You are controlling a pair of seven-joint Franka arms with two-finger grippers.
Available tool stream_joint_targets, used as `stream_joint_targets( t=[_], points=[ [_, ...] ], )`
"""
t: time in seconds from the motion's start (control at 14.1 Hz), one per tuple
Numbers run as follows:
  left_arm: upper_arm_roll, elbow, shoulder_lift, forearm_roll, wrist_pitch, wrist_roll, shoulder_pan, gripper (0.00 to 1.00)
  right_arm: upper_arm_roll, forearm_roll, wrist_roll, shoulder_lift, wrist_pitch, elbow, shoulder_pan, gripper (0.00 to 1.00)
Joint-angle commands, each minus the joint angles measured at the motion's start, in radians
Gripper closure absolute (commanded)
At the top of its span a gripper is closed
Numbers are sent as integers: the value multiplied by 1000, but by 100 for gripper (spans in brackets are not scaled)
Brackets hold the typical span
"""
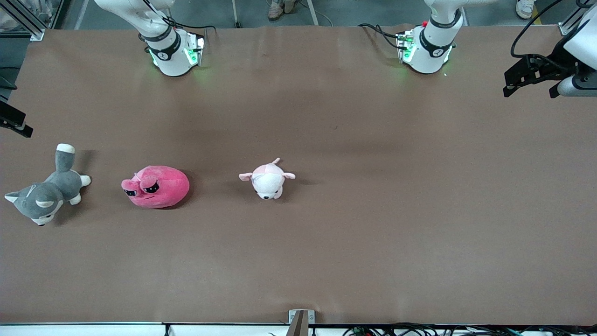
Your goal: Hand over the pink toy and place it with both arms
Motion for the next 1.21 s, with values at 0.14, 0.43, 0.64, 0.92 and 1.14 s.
stream_joint_targets(
  t=[0.14,0.43,0.64,0.92,1.14],
  points=[
    [-4,-17,-30,-18,-12,18,14,0,112,-18,56,-38,56,-61,-84,0],
    [-5,-11,-26,-12,-12,23,14,0,117,-21,119,-31,111,-83,-78,0],
    [-5,19,-14,-10,-12,18,13,0,117,-24,113,-31,121,-114,-81,0],
    [-5,19,-15,-9,-14,18,13,0,117,-25,102,-55,121,-151,-80,0],
    [-10,19,-15,-9,-14,18,11,0,117,-25,87,-54,122,-154,-81,0]
  ],
)
